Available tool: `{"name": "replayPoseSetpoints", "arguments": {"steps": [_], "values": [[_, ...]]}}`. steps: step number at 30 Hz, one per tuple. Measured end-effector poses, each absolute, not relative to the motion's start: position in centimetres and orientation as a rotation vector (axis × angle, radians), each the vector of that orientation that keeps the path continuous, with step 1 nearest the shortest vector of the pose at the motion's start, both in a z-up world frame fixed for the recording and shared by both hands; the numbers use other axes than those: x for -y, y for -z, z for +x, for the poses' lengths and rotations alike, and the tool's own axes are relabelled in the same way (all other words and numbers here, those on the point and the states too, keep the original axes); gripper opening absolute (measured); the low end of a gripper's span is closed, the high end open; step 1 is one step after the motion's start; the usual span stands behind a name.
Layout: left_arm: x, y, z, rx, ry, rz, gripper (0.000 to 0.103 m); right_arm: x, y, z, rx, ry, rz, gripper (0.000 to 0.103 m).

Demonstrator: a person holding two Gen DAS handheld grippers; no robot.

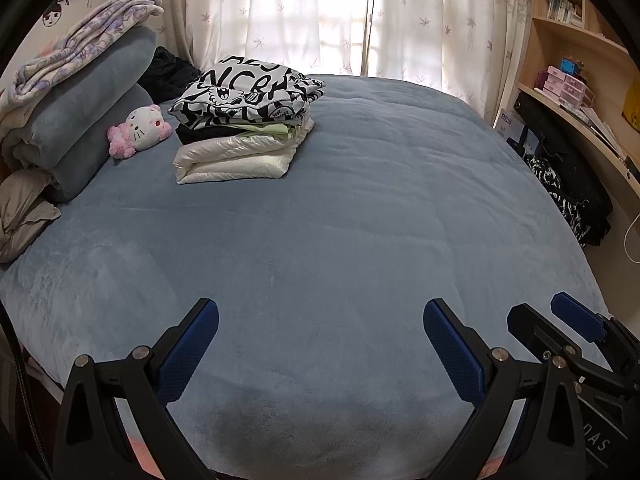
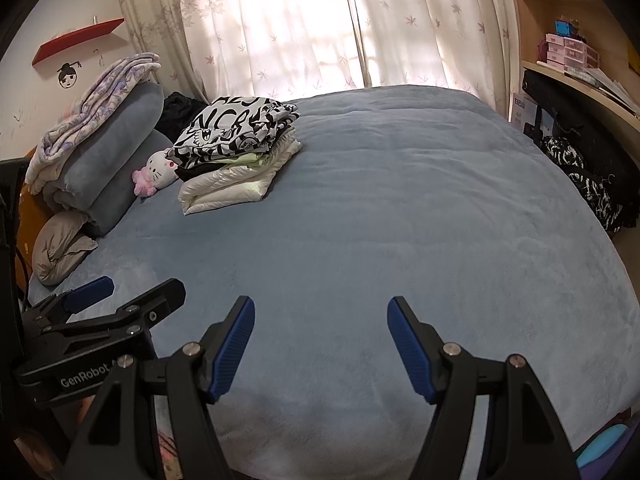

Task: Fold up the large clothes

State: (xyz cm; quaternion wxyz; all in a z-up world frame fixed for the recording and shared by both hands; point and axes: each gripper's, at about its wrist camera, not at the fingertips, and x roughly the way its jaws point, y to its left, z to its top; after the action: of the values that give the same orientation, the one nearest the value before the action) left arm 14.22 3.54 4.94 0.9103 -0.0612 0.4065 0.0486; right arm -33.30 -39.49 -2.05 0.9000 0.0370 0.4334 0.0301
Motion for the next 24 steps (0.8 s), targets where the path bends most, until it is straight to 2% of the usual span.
{"name": "replayPoseSetpoints", "arguments": {"steps": [24], "values": [[-3.81,-5.24,14.51,-0.835,-0.102,-0.11,0.1,39.36,2.34,-33.35,-0.9,-0.055,0.081,0.069]]}}
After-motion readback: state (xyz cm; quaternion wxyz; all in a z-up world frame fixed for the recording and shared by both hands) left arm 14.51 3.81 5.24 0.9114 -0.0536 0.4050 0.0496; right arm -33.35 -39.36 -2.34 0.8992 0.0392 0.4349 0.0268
